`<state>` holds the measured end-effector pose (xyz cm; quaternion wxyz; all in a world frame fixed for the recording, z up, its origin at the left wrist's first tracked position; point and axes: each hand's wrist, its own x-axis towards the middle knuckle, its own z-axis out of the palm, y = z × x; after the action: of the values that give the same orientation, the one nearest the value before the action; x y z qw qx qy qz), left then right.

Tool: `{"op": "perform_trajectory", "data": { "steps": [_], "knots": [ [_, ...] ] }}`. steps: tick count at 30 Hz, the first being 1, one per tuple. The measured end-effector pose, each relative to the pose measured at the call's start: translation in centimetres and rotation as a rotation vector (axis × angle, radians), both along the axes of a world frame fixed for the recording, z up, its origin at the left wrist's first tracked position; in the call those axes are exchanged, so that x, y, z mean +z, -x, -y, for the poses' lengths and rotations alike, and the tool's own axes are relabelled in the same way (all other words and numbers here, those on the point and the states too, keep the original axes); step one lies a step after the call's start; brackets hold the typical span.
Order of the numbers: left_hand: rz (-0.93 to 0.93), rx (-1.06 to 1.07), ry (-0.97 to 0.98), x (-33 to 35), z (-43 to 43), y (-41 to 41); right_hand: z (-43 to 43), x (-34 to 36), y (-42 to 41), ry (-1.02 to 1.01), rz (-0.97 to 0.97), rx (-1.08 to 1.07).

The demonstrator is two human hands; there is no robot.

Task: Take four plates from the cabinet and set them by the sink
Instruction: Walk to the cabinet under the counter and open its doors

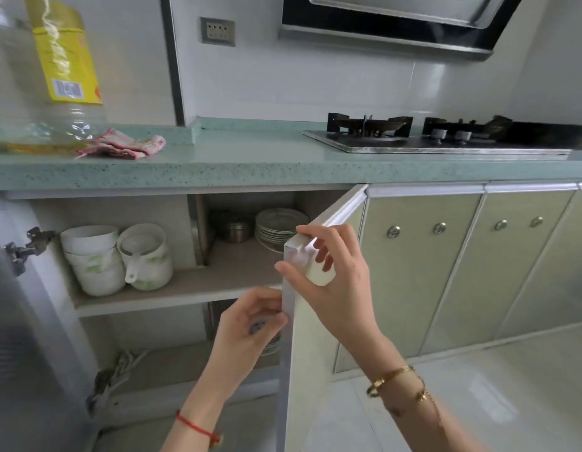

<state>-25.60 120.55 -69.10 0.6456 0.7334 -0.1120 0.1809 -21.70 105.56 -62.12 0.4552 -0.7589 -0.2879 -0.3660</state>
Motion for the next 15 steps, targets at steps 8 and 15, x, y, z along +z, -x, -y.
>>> {"op": "perform_trajectory", "data": {
  "steps": [8,15],
  "knots": [
    [0.02,-0.114,-0.022,0.6,9.1,1.1,8.8,-0.3,2.5,-0.114,0.033,-0.069],
    [0.217,-0.027,-0.047,-0.4,18.5,-0.2,17.1,-1.0,3.3,-0.261,-0.069,-0.194]
  ]
}}
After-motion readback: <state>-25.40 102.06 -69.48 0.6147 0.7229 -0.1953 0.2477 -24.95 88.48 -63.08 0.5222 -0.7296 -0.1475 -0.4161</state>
